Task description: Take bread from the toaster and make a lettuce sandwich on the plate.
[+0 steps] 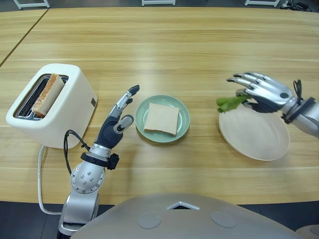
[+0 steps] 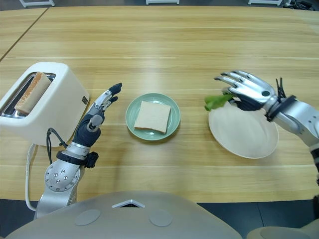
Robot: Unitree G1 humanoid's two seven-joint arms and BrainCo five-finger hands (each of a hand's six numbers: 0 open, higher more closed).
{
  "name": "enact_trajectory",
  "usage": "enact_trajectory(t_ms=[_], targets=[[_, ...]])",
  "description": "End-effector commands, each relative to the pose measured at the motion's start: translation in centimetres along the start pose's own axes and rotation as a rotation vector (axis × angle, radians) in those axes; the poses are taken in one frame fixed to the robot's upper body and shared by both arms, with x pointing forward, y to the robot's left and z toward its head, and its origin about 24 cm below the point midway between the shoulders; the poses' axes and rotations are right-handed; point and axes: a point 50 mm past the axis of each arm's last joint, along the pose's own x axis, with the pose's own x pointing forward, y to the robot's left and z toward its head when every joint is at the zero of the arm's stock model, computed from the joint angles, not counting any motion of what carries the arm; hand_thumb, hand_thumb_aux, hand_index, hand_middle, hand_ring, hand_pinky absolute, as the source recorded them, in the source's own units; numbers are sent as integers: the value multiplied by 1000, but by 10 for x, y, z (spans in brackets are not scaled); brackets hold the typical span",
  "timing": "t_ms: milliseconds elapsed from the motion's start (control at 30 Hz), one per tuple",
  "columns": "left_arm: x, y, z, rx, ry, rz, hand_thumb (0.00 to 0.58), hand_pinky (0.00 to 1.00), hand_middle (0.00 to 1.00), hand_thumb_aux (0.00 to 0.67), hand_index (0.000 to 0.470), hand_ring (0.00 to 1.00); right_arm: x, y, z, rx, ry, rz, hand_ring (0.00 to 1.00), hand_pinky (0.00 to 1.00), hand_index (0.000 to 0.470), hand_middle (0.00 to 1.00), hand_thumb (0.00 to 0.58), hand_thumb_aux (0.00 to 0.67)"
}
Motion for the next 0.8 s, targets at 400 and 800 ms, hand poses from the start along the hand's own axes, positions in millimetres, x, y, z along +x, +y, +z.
enact_trajectory(t_ms=[400, 800], targets=[[-4, -6, -5, -46, 19, -8, 0, 0, 0, 0, 0, 0, 130, 38, 100, 89, -344, 109, 0, 0, 470, 0, 580, 670], [-7, -8, -6, -54, 35, -16, 0, 0, 0, 0, 0, 0, 120, 49, 107, 75, -400, 223, 0, 0, 221, 0, 417, 315]])
